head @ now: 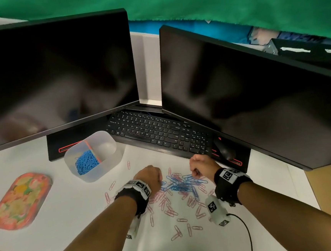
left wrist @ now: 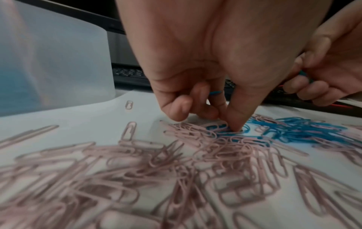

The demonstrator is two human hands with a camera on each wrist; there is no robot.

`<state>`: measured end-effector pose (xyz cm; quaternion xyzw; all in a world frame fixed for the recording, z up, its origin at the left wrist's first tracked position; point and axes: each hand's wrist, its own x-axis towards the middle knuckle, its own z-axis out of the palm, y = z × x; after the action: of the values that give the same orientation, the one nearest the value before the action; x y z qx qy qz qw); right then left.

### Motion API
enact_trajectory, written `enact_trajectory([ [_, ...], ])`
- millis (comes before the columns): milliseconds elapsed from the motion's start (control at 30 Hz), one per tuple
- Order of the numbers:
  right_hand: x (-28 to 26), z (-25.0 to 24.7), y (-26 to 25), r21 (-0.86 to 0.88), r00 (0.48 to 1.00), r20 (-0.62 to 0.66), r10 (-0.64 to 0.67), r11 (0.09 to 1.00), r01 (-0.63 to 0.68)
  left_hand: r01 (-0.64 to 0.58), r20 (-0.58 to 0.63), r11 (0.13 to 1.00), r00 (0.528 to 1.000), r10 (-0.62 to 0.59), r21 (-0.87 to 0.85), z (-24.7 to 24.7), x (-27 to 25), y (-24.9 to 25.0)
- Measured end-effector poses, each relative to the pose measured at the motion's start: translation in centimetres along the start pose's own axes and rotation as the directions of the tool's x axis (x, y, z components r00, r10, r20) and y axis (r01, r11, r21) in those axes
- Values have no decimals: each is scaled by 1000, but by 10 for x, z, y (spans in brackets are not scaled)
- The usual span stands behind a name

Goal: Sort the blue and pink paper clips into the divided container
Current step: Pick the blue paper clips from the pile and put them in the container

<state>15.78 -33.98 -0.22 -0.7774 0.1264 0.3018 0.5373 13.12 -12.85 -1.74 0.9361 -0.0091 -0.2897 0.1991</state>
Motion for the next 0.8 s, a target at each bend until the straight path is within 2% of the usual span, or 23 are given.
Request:
enact_trajectory([
  [33, 1, 0, 2, -160, 999, -11, -43, 986, 40, 7, 6, 1000, 1000, -7, 13, 0, -1, 0],
  [100, 2, 2, 7, -467, 989, -18, -147, 876, 122, 20, -1, 999, 1000, -20, 32, 0, -2, -2],
  [200, 1, 5, 13, -689, 966, 71, -247, 689, 226, 23, -38, 998, 999, -21, 51, -1, -3, -4],
  [267, 0, 8, 14, -744, 954, 129, -271, 609, 274, 27, -50, 999, 998, -25, 31, -2, -4, -4],
  [367, -2, 13, 14, -774, 940, 171, -296, 550, 314, 22, -85, 999, 996, -25, -37, -5, -6, -5],
  [600, 0, 15, 14, -785, 969, 127, -213, 575, 230, 36, -123, 934, 989, -84, -355, -11, -8, -10],
  [800, 5, 16, 20, -814, 976, 131, -175, 542, 207, 13, -98, 860, 992, -74, -509, -14, -10, -13],
])
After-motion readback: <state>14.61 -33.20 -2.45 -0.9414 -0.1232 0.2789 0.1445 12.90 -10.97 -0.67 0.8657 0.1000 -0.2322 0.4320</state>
